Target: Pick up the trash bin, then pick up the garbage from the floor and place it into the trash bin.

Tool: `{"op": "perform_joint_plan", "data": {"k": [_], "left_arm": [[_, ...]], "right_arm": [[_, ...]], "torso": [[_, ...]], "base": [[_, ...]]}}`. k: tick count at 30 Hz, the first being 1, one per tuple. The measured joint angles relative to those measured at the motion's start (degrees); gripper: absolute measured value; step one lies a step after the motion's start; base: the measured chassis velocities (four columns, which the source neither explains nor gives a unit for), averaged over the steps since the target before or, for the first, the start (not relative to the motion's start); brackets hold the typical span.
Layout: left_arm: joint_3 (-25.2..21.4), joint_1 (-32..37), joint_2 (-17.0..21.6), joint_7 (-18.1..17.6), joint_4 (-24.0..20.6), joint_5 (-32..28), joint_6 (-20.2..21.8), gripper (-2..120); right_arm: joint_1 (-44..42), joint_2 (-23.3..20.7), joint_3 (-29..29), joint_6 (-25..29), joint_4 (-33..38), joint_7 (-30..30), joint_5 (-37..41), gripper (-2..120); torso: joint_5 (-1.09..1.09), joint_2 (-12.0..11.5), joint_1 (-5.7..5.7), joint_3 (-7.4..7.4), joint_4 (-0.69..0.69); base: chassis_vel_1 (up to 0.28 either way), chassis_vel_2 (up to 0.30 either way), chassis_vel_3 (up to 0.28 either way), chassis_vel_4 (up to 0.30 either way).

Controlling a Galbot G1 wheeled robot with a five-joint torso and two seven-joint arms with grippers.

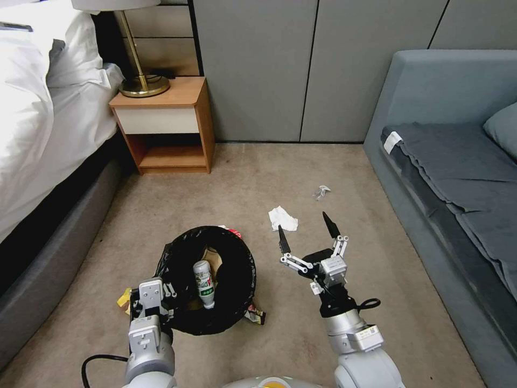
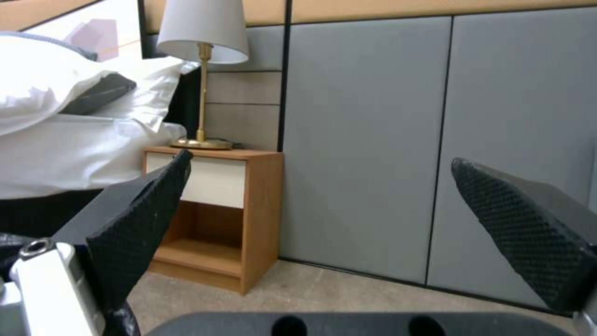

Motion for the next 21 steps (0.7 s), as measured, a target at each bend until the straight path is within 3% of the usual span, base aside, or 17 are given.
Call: {"op": "perform_joint_plan", "data": {"k": [21], "left_arm": [[0.15, 0.28, 0.33, 0.13, -0.55, 0.08, 0.34, 1]], "right_arm": [[0.62, -1.02, -0.05, 0.20, -1.12, -1.51, 2.69, 100]], "torso": [[0.00, 0.00, 0.00, 0.00, 0.00]], "base": [[0.039, 0.040, 0.038, 0.041]]}}
